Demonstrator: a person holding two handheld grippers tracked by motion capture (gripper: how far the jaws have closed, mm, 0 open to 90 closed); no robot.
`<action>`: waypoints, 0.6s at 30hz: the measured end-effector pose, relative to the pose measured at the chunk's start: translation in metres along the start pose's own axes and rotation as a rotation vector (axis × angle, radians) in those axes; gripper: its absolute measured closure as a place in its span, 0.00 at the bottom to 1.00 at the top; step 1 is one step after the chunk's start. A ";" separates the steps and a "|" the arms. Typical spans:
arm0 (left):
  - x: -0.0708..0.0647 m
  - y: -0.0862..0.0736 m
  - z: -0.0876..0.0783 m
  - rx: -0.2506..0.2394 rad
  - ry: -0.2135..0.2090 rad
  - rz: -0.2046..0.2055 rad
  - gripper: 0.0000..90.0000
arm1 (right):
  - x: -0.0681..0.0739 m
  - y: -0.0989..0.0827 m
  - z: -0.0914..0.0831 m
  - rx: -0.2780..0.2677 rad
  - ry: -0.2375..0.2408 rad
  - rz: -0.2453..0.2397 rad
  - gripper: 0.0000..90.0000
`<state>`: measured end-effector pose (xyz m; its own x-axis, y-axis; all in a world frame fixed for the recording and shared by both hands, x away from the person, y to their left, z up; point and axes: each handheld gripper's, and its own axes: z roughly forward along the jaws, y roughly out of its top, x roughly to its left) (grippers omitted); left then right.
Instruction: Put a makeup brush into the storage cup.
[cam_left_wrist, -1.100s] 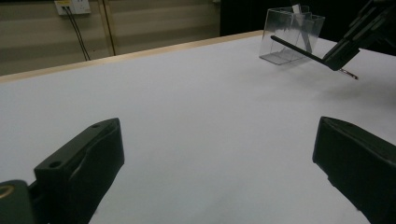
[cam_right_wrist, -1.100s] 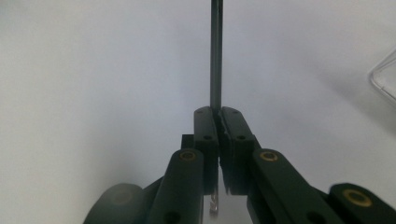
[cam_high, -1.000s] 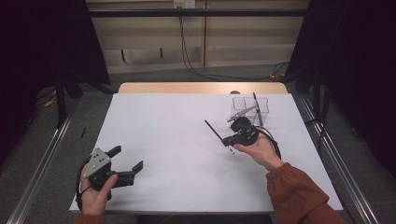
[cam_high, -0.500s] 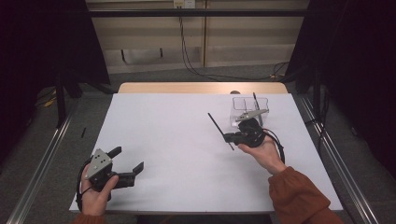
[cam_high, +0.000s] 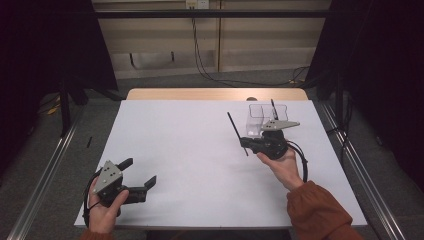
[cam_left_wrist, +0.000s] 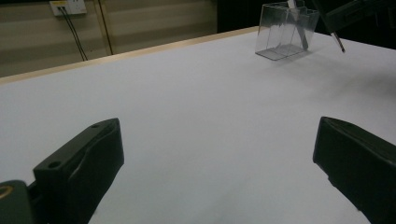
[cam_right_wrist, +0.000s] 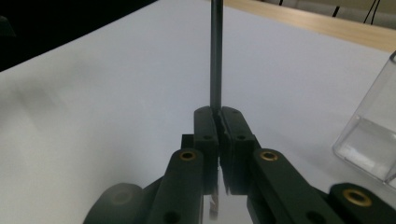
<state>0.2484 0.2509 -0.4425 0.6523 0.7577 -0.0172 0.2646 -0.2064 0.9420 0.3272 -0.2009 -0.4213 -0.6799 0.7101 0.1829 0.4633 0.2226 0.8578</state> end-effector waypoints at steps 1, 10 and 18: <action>0.000 0.000 0.000 -0.003 0.002 -0.005 0.02 | 0.001 0.000 -0.002 -0.020 0.010 -0.003 0.96; -0.008 0.004 -0.002 -0.021 -0.026 0.009 0.02 | 0.003 0.000 -0.009 -0.068 0.087 0.006 0.96; -0.014 0.006 0.001 -0.013 -0.045 0.026 0.02 | 0.014 0.002 -0.011 -0.071 0.164 -0.013 0.96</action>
<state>0.2412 0.2388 -0.4373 0.6903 0.7235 -0.0074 0.2378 -0.2172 0.9467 0.3125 -0.1982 -0.4121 -0.7719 0.5878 0.2422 0.4165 0.1797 0.8912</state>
